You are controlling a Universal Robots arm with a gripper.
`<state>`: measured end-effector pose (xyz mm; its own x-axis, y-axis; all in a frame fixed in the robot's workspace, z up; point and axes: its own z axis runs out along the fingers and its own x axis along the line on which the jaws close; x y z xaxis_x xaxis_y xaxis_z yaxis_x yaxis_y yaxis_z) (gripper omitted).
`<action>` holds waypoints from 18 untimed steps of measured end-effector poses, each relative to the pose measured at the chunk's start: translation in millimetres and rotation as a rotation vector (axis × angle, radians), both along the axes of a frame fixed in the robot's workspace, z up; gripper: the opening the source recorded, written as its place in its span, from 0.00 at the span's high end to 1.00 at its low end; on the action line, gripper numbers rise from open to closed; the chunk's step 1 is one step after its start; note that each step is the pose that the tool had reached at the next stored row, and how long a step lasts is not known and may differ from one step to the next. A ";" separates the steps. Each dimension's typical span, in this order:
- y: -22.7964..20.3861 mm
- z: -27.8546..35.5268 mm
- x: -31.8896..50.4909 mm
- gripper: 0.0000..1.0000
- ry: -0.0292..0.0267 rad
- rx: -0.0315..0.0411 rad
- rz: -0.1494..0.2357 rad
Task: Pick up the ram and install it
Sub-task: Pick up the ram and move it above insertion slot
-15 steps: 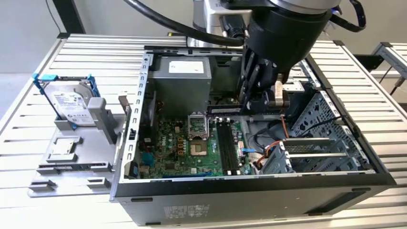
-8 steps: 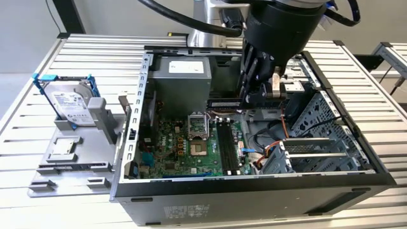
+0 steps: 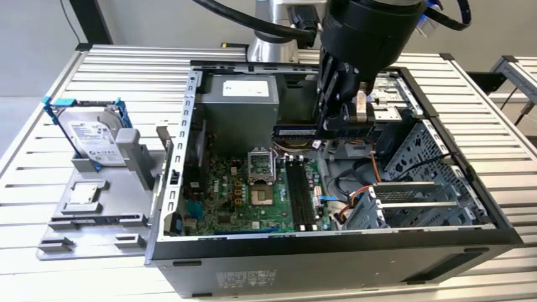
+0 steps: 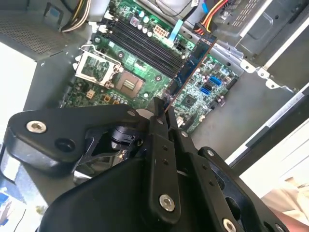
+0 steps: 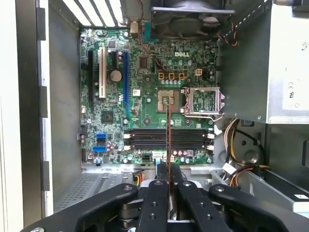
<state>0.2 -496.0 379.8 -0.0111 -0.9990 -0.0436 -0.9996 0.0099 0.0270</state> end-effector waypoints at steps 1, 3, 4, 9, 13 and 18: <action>0.0 0.0 0.0 1.00 0.0000 0.0000 0.000; 0.2 0.0 0.0 1.00 0.0000 -0.0001 0.000; 0.7 0.1 0.1 1.00 0.0000 -0.0001 0.000; 8.8 0.0 2.9 1.00 0.0000 -0.0001 0.000; 21.7 -0.1 6.0 1.00 0.0000 0.0000 0.000; 27.5 0.0 6.4 1.00 0.0000 0.0000 0.000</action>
